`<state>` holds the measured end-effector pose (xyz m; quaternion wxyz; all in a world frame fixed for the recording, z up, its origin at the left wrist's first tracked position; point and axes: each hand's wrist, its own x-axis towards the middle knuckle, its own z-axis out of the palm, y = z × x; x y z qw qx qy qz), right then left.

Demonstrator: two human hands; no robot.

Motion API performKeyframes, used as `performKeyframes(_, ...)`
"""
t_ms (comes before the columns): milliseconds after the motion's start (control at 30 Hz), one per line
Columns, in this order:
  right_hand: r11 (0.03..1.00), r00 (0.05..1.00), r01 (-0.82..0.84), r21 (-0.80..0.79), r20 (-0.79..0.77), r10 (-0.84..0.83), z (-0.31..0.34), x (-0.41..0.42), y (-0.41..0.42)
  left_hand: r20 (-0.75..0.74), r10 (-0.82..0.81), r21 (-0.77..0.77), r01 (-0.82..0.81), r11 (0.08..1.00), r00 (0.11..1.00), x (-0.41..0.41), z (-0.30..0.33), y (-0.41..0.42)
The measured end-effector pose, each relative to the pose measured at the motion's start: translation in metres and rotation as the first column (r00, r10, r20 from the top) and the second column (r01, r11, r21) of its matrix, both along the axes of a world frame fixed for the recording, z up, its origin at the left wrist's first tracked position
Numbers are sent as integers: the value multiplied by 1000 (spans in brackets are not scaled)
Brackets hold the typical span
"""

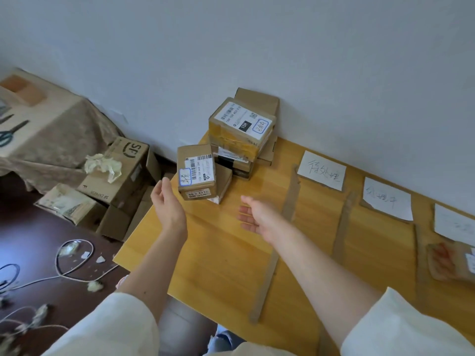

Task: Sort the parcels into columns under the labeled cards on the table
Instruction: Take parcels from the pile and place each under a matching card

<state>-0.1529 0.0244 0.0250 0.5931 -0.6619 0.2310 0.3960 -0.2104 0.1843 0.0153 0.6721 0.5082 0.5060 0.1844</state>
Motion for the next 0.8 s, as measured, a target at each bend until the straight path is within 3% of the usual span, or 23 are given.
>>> performKeyframes(233,1000,1000,6,-3,10,-6,3,12,23,19,-265,-194,263,945,964,7,-8,16)
performKeyframes(567,999,1000,14,35,6,-14,3,13,11,170,-245,-266,284,921,955,-8,-19,21)
performKeyframes(800,994,999,33,105,-9,-32,1,4,-10,253,-375,-289,439,850,892,-20,-26,5)
